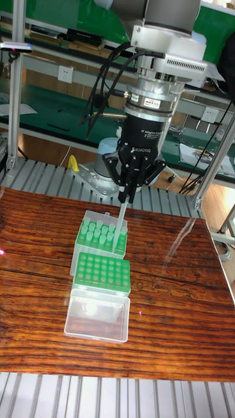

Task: Transfer all large pipette tips from one holder to another

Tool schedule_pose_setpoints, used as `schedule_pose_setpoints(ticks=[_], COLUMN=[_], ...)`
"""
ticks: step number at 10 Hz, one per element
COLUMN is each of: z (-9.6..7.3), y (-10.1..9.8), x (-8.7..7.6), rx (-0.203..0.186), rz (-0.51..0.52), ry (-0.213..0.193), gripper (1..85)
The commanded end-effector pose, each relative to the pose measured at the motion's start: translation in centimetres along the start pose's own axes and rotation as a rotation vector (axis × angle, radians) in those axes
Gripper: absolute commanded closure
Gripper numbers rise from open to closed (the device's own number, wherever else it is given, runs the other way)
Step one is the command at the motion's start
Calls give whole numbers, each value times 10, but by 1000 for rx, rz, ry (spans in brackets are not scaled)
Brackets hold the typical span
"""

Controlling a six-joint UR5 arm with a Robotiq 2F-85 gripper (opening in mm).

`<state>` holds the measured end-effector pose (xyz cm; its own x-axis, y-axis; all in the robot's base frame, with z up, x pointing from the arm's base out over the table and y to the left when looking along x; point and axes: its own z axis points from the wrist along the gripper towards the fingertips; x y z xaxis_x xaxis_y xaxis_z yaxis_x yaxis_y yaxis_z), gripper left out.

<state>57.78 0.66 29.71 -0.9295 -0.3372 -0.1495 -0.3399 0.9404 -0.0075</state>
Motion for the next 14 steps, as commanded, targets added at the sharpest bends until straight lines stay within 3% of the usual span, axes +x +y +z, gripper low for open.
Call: schedule_pose_setpoints(ticks=[1,4,7,12,14], z=[-9,-1,17,24,19], y=[-3,3,8,8,-16], x=[-28,-46,-60,-73,-64], rx=[-37,-65,-48,-58,-14], rz=[11,13,20,8,-49], ry=[-25,-32,-60,-84,-45], gripper=[847,847,847,847,847])
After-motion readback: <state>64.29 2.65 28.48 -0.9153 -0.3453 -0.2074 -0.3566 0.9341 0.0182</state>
